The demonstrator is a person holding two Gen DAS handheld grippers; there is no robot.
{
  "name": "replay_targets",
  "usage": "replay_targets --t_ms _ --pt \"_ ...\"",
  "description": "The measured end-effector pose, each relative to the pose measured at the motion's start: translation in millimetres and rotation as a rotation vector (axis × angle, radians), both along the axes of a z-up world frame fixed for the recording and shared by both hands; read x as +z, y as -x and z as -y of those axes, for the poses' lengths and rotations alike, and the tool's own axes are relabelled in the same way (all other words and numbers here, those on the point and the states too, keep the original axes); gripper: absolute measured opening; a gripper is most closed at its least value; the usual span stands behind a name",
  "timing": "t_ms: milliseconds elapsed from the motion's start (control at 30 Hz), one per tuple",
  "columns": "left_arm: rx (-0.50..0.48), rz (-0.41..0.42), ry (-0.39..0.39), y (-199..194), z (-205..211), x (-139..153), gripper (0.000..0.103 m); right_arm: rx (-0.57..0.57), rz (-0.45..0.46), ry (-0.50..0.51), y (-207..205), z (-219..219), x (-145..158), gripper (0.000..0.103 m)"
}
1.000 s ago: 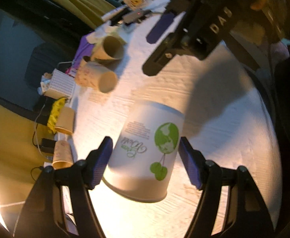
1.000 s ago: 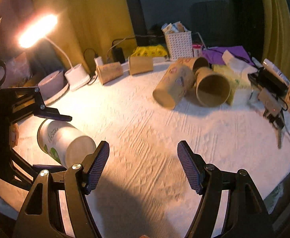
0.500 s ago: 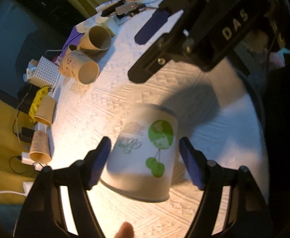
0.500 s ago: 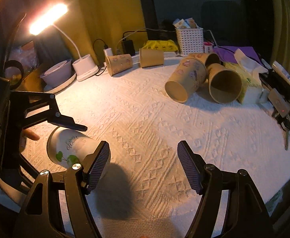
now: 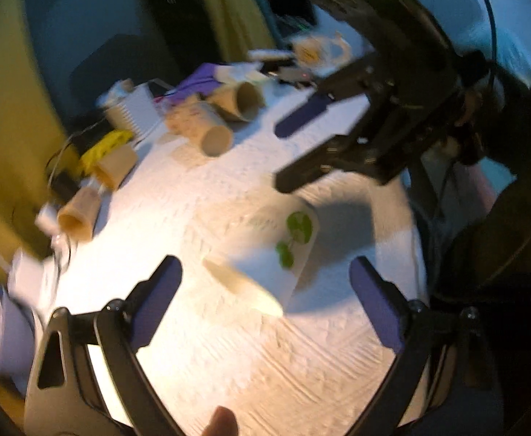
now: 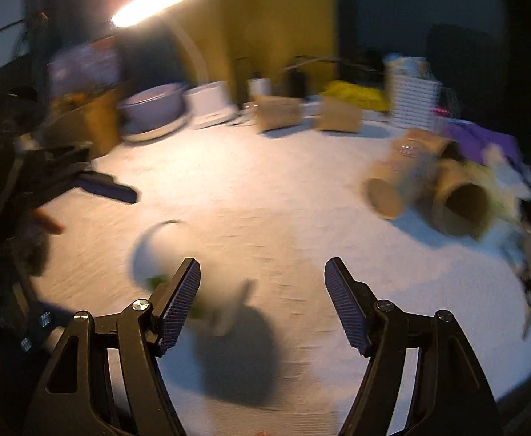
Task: Flip cup upright
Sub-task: 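Lift the white cup with the right gripper and rotate it rim-up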
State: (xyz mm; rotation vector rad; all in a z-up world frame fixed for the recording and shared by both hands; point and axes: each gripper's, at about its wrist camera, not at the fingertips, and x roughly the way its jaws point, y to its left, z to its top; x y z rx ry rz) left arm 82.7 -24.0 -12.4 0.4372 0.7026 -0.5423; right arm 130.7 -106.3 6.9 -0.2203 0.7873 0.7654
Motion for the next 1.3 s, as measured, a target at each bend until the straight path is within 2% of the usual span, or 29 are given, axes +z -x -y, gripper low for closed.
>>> replay_targets --t_ms 67,200,233,367,500,667,767,1000,1167,1233,1300 --pt "0.068 0.007 0.070 8 -17 -3 0.094 0.079 -0.016 0.021 1 -11 4 0.074" --pt "0.177 0.033 0.235 26 -42 2 0.094 0.208 -0.003 0.131 6 -38 9 0.074" --pt "0.201 0.035 0.305 31 -49 4 0.094 0.231 0.005 0.157 8 -44 9 0.074" --pt "0.251 0.055 0.391 44 -58 5 0.094 0.356 -0.014 0.260 13 -66 6 0.074" --pt "0.254 0.057 0.481 53 -60 2 0.094 0.459 -0.050 0.338 15 -88 0 0.074" --pt "0.267 0.022 0.474 52 -57 -10 0.094 0.518 -0.031 0.483 16 -109 -13 0.074" --pt "0.262 0.030 0.487 56 -59 -9 0.094 0.547 -0.024 0.564 17 -120 -24 0.074" --pt "0.318 0.036 0.527 57 -72 -9 0.094 0.571 -0.035 0.698 7 -135 -43 0.074" --pt "0.308 0.045 0.512 58 -69 -9 0.094 0.574 -0.028 0.740 5 -140 -49 0.074" --pt "0.307 0.044 0.510 58 -69 -9 0.094 0.583 -0.022 0.746 7 -142 -50 0.070" --pt "0.308 0.042 0.511 57 -69 -9 0.094 0.592 -0.010 0.756 9 -144 -52 0.070"
